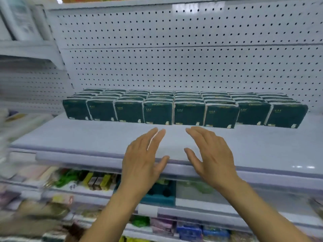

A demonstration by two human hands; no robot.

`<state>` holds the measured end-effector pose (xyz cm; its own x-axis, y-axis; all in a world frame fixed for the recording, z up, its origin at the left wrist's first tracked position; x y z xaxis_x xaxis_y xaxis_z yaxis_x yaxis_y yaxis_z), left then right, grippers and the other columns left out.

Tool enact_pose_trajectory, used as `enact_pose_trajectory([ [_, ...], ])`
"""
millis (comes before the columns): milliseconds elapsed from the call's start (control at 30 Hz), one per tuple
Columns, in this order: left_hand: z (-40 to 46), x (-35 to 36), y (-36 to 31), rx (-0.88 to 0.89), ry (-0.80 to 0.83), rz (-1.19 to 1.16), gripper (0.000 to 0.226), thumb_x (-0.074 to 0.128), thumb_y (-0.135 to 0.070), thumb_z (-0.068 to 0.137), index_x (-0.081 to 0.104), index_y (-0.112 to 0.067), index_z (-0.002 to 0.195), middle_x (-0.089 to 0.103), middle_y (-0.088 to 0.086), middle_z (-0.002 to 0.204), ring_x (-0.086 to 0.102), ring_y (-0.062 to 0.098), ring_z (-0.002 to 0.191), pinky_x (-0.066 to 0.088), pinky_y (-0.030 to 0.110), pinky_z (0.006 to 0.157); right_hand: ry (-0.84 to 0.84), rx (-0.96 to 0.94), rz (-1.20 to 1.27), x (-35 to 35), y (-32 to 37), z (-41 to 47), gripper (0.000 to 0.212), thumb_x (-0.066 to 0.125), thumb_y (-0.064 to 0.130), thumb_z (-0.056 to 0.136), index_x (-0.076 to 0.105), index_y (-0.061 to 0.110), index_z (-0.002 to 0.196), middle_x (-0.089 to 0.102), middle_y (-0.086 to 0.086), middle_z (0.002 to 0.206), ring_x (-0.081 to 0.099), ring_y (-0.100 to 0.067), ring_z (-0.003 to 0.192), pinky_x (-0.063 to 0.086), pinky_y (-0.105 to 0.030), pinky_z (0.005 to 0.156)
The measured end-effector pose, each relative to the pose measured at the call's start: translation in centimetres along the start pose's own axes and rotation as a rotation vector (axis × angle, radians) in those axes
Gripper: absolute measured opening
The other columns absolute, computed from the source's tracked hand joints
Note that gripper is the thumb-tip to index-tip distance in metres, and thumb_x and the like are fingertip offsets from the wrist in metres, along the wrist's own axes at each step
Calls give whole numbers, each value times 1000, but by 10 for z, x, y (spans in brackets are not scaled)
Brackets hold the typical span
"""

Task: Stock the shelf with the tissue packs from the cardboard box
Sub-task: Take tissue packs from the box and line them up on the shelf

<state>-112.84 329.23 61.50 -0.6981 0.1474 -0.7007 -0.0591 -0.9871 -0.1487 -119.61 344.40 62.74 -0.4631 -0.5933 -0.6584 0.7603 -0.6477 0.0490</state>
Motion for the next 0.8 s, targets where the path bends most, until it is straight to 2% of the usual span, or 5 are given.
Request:
enact_pose_trajectory([
  [333,-141,-65,116,-184,131,301,63,49,-53,91,43,-22,146,49,-1,145,47,22,130,27,52,113,186,-235,151,67,170,-35,45,46,36,93,54,17,133,55,-8,135,53,-31,120,43,-45,93],
  [467,-196,-89,188,-283,240,340,65,45,-55,90,38,-25,147,50,1,144,47,24,130,33,57,109,281,-235,177,111,251,-42,45,53,36,91,53,21,133,54,-7,137,50,-30,125,44,-47,98],
  [533,-223,-104,225,-309,283,349,66,52,-54,89,39,-25,147,50,1,143,48,24,129,34,52,111,325,-221,194,136,291,-47,43,59,34,91,53,22,132,55,-6,135,52,-29,124,43,-48,98],
  [700,-296,-133,326,-371,426,346,67,58,-54,89,40,-24,147,52,-2,140,49,22,128,36,47,109,421,-173,223,194,386,-64,41,43,39,91,59,21,125,62,-2,122,57,-26,110,44,-42,90],
  [800,-343,-137,387,-438,517,313,64,51,-55,93,39,-23,148,55,-1,136,50,23,126,34,47,111,491,-138,210,236,429,-80,36,52,38,89,65,22,118,66,1,112,61,-24,103,44,-36,80],
])
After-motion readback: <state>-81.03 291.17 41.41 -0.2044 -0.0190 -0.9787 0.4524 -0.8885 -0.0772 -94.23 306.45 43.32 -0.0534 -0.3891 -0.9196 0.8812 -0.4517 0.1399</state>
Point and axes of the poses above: each hand's wrist, its own z-axis towards the middle knuckle, its own x-axis out of the palm, y = z × x, the point moved 9 cm from there along z, towards the middle knuckle
